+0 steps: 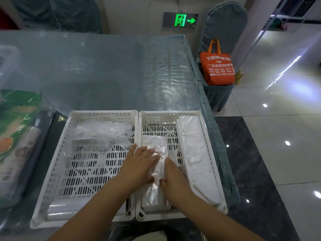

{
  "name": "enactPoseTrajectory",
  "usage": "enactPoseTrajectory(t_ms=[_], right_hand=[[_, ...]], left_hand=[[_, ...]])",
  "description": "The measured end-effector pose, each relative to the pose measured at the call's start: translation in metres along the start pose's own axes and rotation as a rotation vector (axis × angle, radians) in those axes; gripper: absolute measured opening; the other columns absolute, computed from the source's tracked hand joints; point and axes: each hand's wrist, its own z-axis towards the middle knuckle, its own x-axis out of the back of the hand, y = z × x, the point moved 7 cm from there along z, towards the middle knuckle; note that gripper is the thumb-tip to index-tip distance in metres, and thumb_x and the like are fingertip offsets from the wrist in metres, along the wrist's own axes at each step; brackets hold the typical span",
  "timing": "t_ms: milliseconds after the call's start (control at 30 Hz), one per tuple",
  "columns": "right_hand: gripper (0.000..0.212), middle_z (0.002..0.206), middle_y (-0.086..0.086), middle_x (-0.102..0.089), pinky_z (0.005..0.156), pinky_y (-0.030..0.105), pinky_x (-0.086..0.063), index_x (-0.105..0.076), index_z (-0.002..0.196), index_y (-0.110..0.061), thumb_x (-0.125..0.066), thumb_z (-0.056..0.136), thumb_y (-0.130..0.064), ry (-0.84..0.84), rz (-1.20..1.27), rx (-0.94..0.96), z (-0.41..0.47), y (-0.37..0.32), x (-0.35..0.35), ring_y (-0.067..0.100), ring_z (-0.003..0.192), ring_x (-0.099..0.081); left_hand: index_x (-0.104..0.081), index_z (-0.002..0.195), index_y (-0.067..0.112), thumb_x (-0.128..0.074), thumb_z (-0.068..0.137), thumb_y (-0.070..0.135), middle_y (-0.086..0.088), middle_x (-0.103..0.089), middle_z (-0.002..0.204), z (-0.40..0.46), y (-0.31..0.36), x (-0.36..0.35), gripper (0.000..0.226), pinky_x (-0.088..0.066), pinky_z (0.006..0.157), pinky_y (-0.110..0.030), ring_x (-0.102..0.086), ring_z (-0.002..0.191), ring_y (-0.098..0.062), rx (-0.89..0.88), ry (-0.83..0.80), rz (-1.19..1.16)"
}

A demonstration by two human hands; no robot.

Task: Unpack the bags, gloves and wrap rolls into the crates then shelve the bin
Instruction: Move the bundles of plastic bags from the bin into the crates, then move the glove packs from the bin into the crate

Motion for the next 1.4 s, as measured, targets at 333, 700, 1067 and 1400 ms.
enactPoseTrajectory(t_ms=[333,700,1067,1400], right_hand=[[0.043,0.124,-0.003,-0.058,0.086,0.030,-0.048,-0.043,0.131,-0.024,-0.050,0.089,-0.018,0.240,-0.051,0.152,0.016,-0.027,0.065,0.013,0.104,-0.057],[0.027,0.098,-0.004,-0.070,0.072,0.028,-0.042,-0.058,0.114,-0.029,-0.048,0.090,-0.024,0.241,-0.287,0.478,0.040,-0.203,0.070,0.019,0.089,-0.063],[0.023,0.070,-0.014,-0.056,0.068,0.029,-0.046,-0.066,0.107,-0.025,-0.056,0.086,-0.020,0.298,-0.221,0.745,0.039,-0.437,-0.016,0.010,0.068,-0.054],[0.018,0.088,0.004,-0.068,0.064,0.031,-0.045,-0.068,0.092,-0.020,-0.052,0.085,-0.024,0.090,-0.413,0.619,0.124,-0.574,-0.160,0.026,0.086,-0.061]], left_hand=[[-0.034,0.139,0.033,-0.063,0.081,0.037,0.003,-0.041,0.146,-0.020,-0.020,0.051,0.065,-0.021,0.111,-0.038,-0.035,0.133,-0.018,0.065,0.091,-0.120],[-0.053,0.126,0.032,-0.054,0.088,0.037,0.005,-0.064,0.122,-0.154,-0.146,0.189,0.038,-0.043,0.087,-0.029,-0.059,0.108,-0.018,0.389,0.487,-0.167],[-0.068,0.110,0.021,-0.056,0.081,0.032,-0.011,-0.073,0.101,-0.301,-0.332,0.245,0.033,-0.052,0.079,-0.043,-0.067,0.091,-0.034,0.519,0.622,-0.063],[-0.051,0.126,0.036,-0.049,0.089,0.041,0.009,-0.063,0.122,-0.356,-0.502,0.219,0.037,-0.048,0.086,-0.033,-0.058,0.110,-0.020,0.522,0.350,0.001]])
